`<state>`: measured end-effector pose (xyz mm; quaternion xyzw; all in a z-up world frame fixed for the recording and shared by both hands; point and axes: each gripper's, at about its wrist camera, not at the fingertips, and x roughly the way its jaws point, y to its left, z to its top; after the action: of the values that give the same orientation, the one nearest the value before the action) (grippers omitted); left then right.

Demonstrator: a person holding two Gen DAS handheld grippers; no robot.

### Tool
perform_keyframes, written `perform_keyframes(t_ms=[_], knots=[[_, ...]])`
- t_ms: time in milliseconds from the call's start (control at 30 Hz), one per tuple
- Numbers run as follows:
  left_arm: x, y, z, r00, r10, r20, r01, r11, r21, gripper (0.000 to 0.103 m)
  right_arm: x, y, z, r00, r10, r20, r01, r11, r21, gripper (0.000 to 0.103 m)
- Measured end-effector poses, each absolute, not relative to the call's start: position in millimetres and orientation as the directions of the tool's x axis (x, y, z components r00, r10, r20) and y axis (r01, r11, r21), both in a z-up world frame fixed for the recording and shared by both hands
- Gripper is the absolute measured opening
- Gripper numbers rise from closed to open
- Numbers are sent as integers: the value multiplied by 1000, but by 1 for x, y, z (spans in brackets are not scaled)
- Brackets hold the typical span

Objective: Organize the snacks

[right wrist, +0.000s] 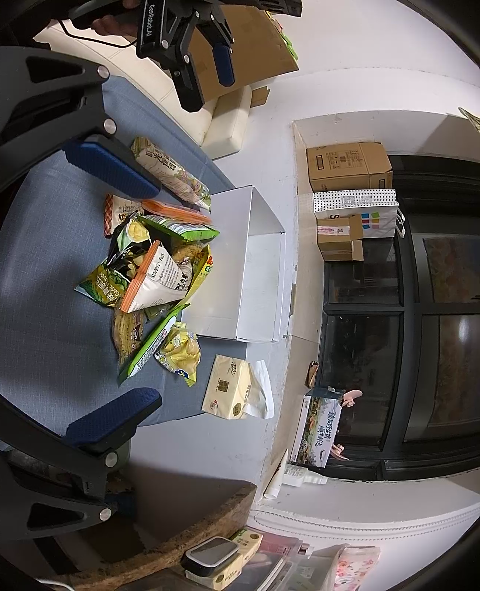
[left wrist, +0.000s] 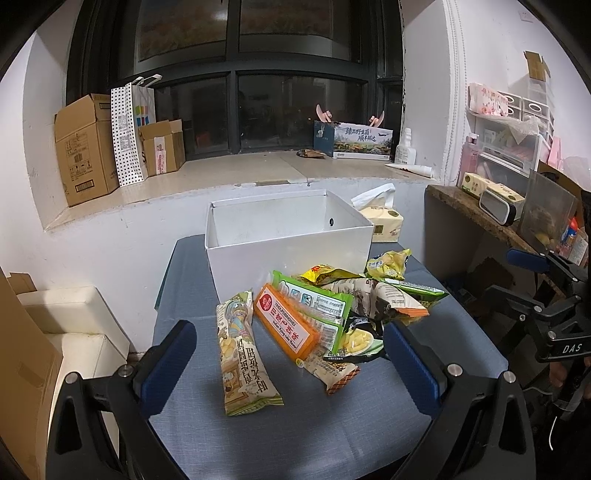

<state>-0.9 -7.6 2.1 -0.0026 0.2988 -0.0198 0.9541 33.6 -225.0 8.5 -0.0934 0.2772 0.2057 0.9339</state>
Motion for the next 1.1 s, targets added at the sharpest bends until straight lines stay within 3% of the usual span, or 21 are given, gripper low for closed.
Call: perform_keyframes(t_ms=[333,600,800,833,900,933,967,1033,1100], knots=[[9,2,-10,802,-40,-597,23,999,-35,103,33,-226,9,759,336,-557,-439,897,-58,103],[83,53,-86,629,-89,-772,-62,985,-164,103,34,-226,3,753,337,-565,-440,897,-52,103],[125,72,-135,543,-117,-832,-126,968,-218,102,37,-226,-3,744,332,-579,-437,898,-47,103],[130,73,-140,532,-135,-836,-127,963,-236,100,37,-226,-4,743,329,-582,-435,899,-47,103],[134,71,-149,512,-141,-847,-124,964,-235,71,39,-225,-6,737,334,-588,-437,898,-38,103],[135,70,-152,502,-122,-857,-126,969,-211,49,40,-224,-7,732,339,-591,-441,897,-32,103],[133,70,-152,513,-105,-852,-117,975,-190,40,40,-224,-8,728,340,-595,-443,896,-30,103],[125,68,-147,541,-95,-836,-92,981,-171,33,41,-220,-10,723,342,-601,-450,892,-34,103],[112,70,-139,573,-99,-814,-88,979,-181,33,43,-215,-13,712,349,-609,-463,886,-34,103]])
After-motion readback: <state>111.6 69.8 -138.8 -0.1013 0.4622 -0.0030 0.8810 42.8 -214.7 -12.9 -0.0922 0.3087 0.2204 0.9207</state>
